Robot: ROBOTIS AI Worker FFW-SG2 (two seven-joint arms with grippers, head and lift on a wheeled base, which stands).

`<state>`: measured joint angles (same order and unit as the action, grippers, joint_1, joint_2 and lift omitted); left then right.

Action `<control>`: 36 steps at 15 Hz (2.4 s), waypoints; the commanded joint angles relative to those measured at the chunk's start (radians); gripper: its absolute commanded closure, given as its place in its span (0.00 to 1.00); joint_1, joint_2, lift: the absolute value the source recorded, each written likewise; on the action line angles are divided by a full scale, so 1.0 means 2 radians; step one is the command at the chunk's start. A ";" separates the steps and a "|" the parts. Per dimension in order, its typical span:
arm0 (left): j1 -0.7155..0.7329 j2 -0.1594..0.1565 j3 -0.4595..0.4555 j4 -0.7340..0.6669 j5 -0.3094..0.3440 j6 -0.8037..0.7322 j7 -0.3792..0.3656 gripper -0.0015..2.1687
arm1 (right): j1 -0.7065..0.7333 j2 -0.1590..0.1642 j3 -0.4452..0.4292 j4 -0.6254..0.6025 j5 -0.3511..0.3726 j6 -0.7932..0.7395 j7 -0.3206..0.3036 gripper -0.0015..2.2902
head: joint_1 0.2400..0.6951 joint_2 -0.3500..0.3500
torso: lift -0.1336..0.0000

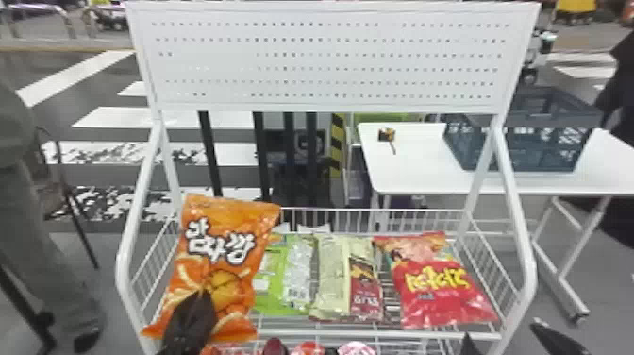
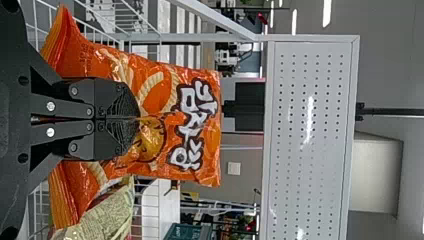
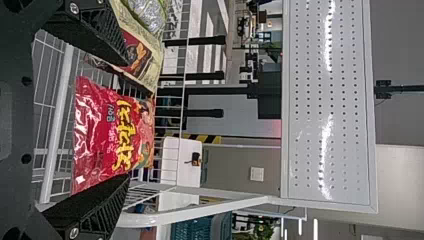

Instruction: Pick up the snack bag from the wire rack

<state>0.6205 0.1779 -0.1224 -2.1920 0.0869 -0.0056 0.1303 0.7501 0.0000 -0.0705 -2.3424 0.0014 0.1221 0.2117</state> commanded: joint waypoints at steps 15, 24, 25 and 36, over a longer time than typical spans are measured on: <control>-0.001 -0.001 -0.006 -0.001 -0.004 0.001 0.000 0.95 | -0.172 0.000 0.005 0.189 -0.004 -0.026 -0.003 0.04 | 0.57 0.50 | 1.00; -0.022 -0.003 -0.023 0.012 -0.023 0.030 0.000 0.95 | -0.362 0.000 -0.002 0.415 0.017 -0.014 0.002 0.05 | 0.57 0.50 | 1.00; -0.023 -0.003 -0.023 0.012 -0.023 0.030 0.000 0.95 | -0.371 0.000 -0.004 0.430 0.022 -0.014 0.002 0.05 | 0.57 0.50 | 1.00; -0.027 -0.003 -0.023 0.013 -0.023 0.032 0.000 0.95 | -0.375 0.000 0.000 0.392 0.041 0.074 -0.007 0.91 | 0.57 0.50 | 1.00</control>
<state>0.5660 0.1718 -0.1687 -2.1660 0.0414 0.0565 0.1300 -0.0122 0.0000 -0.0746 -1.5262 0.0846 0.2672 0.2032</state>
